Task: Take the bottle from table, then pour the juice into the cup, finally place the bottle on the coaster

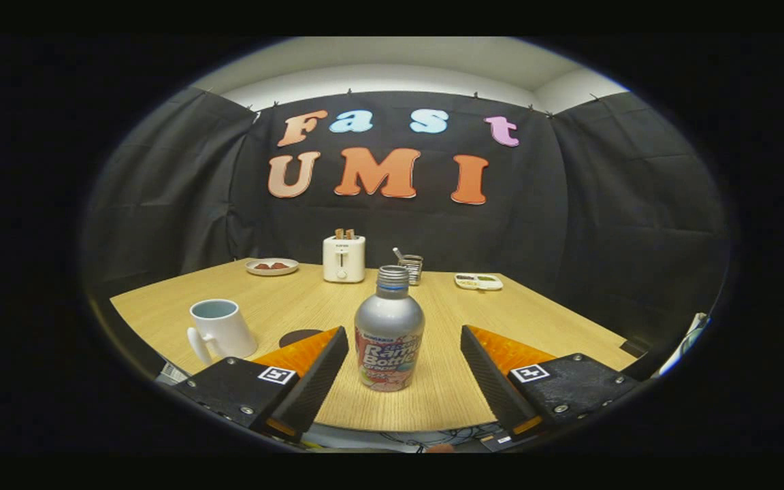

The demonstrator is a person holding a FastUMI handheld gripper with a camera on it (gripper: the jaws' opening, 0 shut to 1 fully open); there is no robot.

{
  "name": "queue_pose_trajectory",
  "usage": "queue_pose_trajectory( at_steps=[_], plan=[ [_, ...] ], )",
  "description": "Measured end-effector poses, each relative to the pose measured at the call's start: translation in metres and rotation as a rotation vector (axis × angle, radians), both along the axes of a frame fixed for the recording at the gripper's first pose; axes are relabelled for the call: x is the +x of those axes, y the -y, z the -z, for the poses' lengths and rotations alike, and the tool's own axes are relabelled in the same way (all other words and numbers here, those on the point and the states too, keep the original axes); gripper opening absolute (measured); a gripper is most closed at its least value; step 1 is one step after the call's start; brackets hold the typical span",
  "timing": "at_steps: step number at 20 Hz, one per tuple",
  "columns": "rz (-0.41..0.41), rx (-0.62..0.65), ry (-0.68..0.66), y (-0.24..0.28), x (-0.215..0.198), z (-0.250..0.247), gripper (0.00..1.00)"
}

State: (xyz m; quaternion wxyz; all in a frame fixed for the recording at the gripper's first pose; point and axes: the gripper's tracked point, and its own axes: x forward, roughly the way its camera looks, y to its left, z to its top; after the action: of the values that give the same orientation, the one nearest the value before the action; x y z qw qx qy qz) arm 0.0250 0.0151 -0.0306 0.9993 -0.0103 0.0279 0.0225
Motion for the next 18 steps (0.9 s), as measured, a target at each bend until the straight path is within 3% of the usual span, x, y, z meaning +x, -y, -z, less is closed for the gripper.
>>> queue_pose_trajectory(
  at_steps=[14,18],
  plan=[
    [-0.063,-0.015,-0.096,-0.019,0.04,0.046,0.99],
    [-0.06,-0.031,-0.111,-0.02,0.047,0.053,0.93]
  ],
)
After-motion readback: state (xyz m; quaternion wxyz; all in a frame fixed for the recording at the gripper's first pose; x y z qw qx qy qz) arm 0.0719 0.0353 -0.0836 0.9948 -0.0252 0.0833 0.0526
